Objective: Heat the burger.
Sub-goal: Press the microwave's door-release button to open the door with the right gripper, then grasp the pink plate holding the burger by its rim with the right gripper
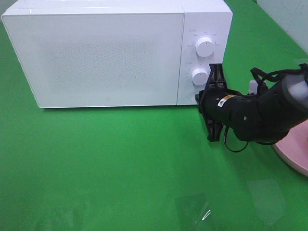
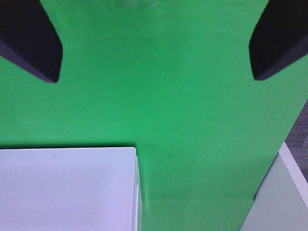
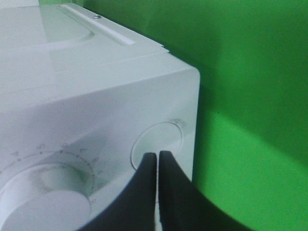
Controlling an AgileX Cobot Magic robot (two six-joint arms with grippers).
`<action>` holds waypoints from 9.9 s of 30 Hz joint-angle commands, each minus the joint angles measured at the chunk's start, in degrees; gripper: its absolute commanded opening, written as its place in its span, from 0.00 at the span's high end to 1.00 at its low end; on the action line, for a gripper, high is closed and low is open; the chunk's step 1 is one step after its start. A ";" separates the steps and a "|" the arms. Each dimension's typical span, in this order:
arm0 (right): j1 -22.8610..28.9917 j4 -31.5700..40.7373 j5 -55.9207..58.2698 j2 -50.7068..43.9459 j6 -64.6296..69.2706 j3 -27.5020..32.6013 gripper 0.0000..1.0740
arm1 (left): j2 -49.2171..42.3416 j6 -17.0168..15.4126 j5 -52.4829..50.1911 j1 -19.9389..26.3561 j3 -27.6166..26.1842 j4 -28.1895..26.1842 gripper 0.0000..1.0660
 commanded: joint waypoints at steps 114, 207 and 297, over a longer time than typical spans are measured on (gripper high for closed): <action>-0.63 10.89 -16.21 0.40 -3.90 -7.56 1.00 | -1.03 -0.17 -0.34 -0.11 0.00 -0.23 0.06; -27.50 -25.73 90.70 -40.62 -79.70 -8.02 0.84 | -1.03 -0.17 -0.34 -0.11 0.00 -0.23 0.06; -24.58 -27.22 77.35 -9.51 -79.47 -8.02 0.62 | -1.03 -0.17 -0.34 -0.11 0.00 -0.23 0.06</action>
